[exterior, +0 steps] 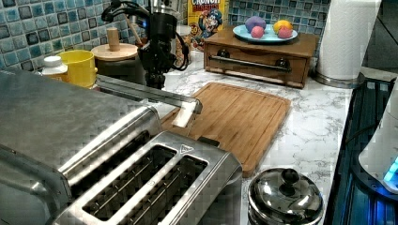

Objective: Close the oven.

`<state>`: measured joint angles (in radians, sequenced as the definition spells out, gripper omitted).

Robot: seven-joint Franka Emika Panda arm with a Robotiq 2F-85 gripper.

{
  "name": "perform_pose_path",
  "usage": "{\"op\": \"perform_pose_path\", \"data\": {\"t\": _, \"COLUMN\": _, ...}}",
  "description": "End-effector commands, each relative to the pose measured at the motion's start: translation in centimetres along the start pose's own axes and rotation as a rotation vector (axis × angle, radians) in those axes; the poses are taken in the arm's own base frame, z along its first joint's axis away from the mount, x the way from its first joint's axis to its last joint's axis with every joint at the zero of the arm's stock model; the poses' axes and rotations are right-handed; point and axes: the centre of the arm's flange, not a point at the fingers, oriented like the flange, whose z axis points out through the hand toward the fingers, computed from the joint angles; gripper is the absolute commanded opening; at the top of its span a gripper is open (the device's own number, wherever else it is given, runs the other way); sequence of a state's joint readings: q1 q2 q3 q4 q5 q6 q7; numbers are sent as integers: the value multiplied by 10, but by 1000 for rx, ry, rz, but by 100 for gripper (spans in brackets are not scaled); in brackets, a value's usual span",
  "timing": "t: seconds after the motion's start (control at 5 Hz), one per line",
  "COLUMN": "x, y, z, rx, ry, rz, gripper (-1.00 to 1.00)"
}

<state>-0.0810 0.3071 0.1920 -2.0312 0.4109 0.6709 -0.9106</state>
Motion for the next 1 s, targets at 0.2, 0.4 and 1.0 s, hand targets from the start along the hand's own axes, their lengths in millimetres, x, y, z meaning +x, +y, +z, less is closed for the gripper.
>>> {"op": "perform_pose_path", "data": {"t": 0.2, "x": -25, "y": -269, "z": -87, "rx": -38, "ry": 139, "rz": -260, "gripper": -100}}
{"op": "perform_pose_path", "data": {"t": 0.4, "x": -28, "y": -280, "z": -93, "rx": -81, "ry": 170, "rz": -241, "gripper": -100}}
{"op": "perform_pose_path", "data": {"t": 1.0, "x": -35, "y": -308, "z": -114, "rx": -274, "ry": 335, "rz": -81, "gripper": -100}}
